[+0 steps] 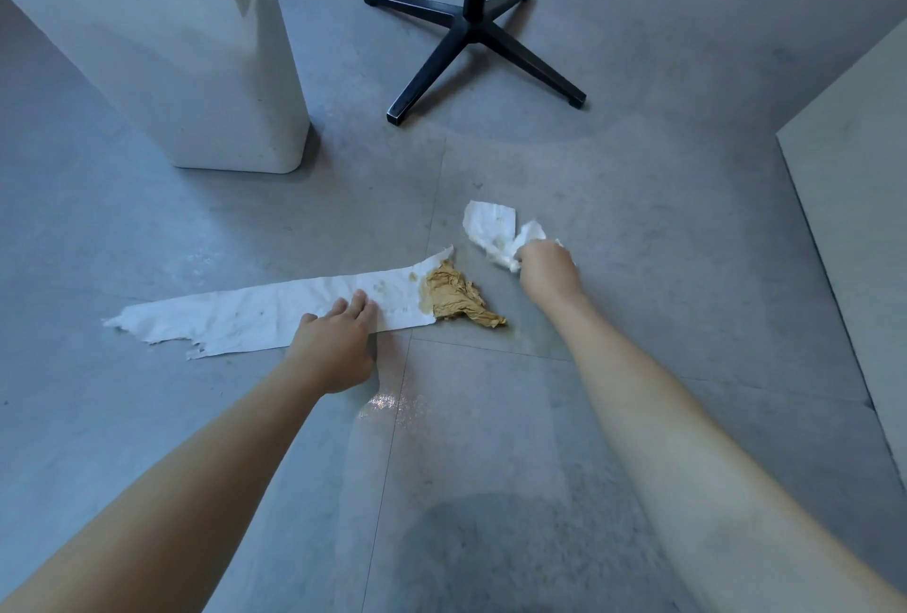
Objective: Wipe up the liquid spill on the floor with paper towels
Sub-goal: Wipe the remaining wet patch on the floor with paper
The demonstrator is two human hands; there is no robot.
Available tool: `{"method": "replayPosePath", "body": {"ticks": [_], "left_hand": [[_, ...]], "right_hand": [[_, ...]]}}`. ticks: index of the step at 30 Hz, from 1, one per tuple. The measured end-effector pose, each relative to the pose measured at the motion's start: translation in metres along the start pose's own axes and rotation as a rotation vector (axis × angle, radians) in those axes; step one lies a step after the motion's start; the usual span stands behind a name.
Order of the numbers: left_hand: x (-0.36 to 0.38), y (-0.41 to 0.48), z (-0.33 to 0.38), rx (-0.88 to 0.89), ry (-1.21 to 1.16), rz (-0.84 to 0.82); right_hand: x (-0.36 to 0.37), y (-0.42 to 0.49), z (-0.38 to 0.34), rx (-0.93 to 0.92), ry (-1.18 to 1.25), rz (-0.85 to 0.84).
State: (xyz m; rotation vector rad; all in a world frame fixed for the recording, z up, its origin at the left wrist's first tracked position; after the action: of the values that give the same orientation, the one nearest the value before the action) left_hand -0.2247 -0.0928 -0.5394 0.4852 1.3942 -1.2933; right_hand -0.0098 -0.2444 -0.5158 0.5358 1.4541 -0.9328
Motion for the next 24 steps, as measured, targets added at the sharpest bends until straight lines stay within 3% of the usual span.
{"method": "replayPosePath", "body": {"ticks": [4,7,9,12,15,17,20,24], "left_hand": [[0.001,0.0,0.0,0.002,0.004,-0.005],[0.001,0.001,0.0,0.004,0.006,0.002],[0.001,0.0,0.001,0.0,0.004,-0.005],[0.0,-0.001,0.002,0.0,0.006,-0.007],[0.0,-0.002,0.004,0.007,0.02,0.005],[0.001,-0.002,0.005,0.005,0.026,0.01],[0.001,-0.003,0.006,0.003,0.033,0.012],[0.0,-0.002,0.005,0.003,0.007,0.016]], "right_hand": [[-0.028,0.002,0.031,0.22,0.598,0.096],[-0.03,0.0,0.042,0.395,1.125,-0.059],[-0.024,-0.004,0.047,0.451,1.32,-0.211],[-0.002,-0.013,0.075,0.577,1.249,-0.311],[0.008,-0.021,0.111,0.74,0.95,-0.169],[-0.002,-0.025,0.117,0.738,0.701,-0.045],[-0.013,-0.017,0.09,0.52,0.617,0.084],[-0.012,-0.009,0.039,0.125,0.443,0.118]]}}
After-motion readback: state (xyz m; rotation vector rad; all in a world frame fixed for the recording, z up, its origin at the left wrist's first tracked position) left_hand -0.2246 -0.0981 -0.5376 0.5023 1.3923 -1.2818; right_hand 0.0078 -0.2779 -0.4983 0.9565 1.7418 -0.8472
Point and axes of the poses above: each hand's wrist, its own y-axis towards the middle knuckle, its own x-axis out of the palm, z = x × y, the point moved 8 cm from there along y, towards the middle knuckle, and after that the axes turned 15 degrees about -y, right-handed, at the moved point
